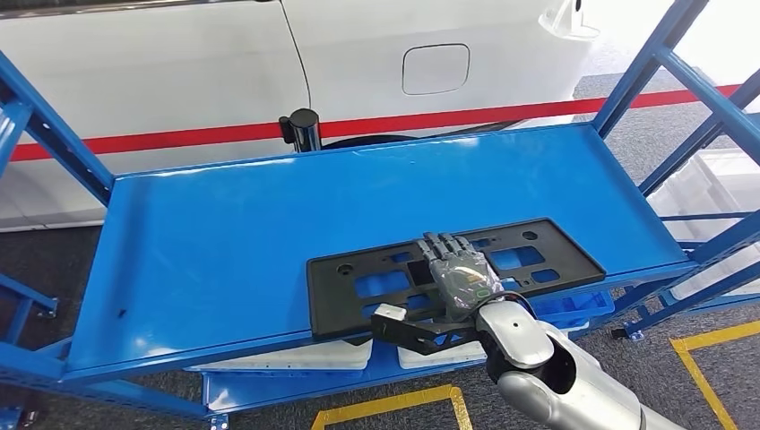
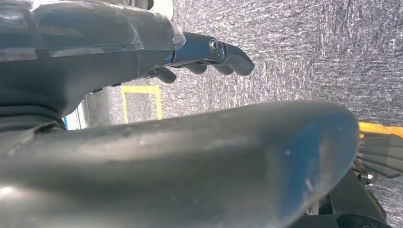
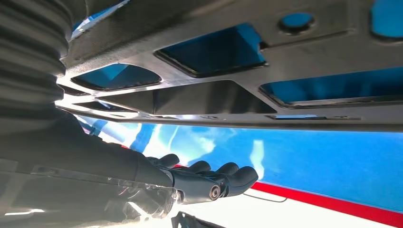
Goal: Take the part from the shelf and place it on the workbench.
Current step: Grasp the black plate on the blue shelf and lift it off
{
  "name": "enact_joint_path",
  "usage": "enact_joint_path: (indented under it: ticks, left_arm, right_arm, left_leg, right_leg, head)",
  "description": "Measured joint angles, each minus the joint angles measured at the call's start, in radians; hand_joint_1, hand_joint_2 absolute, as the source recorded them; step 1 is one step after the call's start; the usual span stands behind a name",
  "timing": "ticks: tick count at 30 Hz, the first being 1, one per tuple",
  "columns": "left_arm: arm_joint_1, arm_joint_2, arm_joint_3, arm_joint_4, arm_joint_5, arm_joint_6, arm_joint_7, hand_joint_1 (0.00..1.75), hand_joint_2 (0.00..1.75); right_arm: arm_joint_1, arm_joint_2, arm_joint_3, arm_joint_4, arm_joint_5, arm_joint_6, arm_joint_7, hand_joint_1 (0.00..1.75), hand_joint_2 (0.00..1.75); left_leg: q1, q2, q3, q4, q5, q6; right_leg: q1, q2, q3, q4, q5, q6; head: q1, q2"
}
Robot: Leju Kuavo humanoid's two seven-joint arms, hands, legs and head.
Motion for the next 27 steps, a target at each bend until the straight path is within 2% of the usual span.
enact_joint_path:
  ticks: [27]
  left_arm:
    - [0.0, 0.0, 0.0, 0.0, 0.004, -0.001, 0.003, 0.0, 0.0]
  right_arm:
    - [0.023, 0.007, -0.019, 0.0, 0.008, 0.022, 0.0, 0.0, 1.75]
  left_leg:
    - [0.002, 0.0, 0.001, 0.0, 0.0, -0.001]
  right_leg:
    - [0.002, 0.0, 0.0, 0.003, -0.001, 0.0]
  head:
    - [0.0, 0.0]
